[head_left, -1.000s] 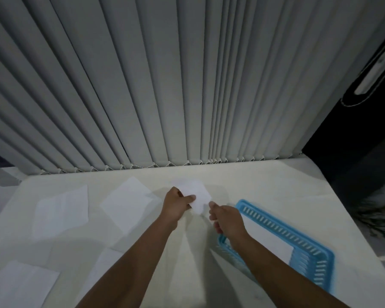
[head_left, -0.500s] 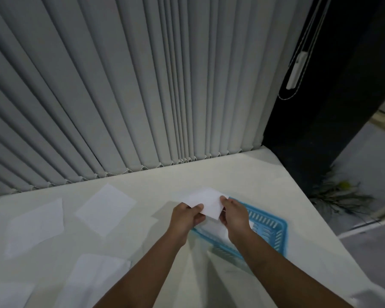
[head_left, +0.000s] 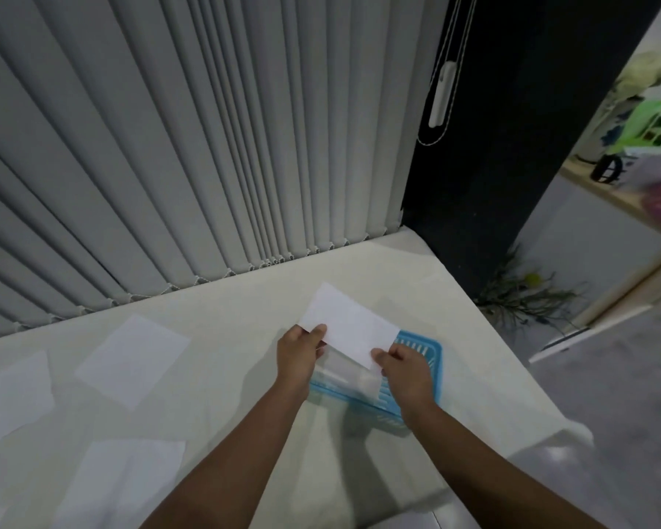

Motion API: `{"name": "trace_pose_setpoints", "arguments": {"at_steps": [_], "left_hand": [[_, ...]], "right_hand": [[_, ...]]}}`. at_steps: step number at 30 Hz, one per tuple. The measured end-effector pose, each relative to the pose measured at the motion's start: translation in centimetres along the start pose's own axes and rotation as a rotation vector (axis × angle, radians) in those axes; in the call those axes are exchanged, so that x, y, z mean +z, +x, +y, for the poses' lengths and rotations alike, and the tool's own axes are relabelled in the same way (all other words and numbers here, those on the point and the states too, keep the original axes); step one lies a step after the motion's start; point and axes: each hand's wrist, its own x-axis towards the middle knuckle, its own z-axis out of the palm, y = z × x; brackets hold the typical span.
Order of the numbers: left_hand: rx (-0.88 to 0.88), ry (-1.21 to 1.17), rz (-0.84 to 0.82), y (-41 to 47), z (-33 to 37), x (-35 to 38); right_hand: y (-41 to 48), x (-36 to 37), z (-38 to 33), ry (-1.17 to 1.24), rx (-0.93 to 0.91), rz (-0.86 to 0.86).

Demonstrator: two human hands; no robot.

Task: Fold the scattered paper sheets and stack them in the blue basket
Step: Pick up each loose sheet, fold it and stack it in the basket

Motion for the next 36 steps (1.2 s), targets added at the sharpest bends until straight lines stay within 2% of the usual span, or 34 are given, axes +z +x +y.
{"name": "trace_pose_setpoints", "arguments": {"at_steps": [2, 6, 10, 17, 25, 32, 36], "left_hand": [[0.032, 0.118, 0.027, 0.5, -0.4, -0.7], [0.176, 0.56, 0.068, 1.0, -1.4, -2.3], [0.269, 0.874, 0.089, 1.8, -2.2, -3.4], [0.354, 1.17, 0.097, 3.2, -2.3, -4.4], [0.285, 1.345, -0.053, 4.2, -1.3, -4.8], [0.315, 1.325, -0.109, 4.2, -1.5, -4.3], [0.31, 1.325, -0.121, 4.2, -1.5, -4.4]], "right_hand": [[0.0, -0.6, 0.8, -0.033, 0.008, 0.019], [0.1, -1.2, 2.1, -0.125, 0.013, 0.052], [0.3, -1.1, 2.6, -0.212, -0.002, 0.074], [1.2, -1.3, 3.3, -0.347, 0.041, 0.042], [1.8, -2.0, 3.7, -0.459, 0.016, 0.013], [1.9, -1.1, 3.2, -0.455, -0.038, -0.001], [1.9, -0.8, 3.0, -0.532, -0.066, -0.014]]}}
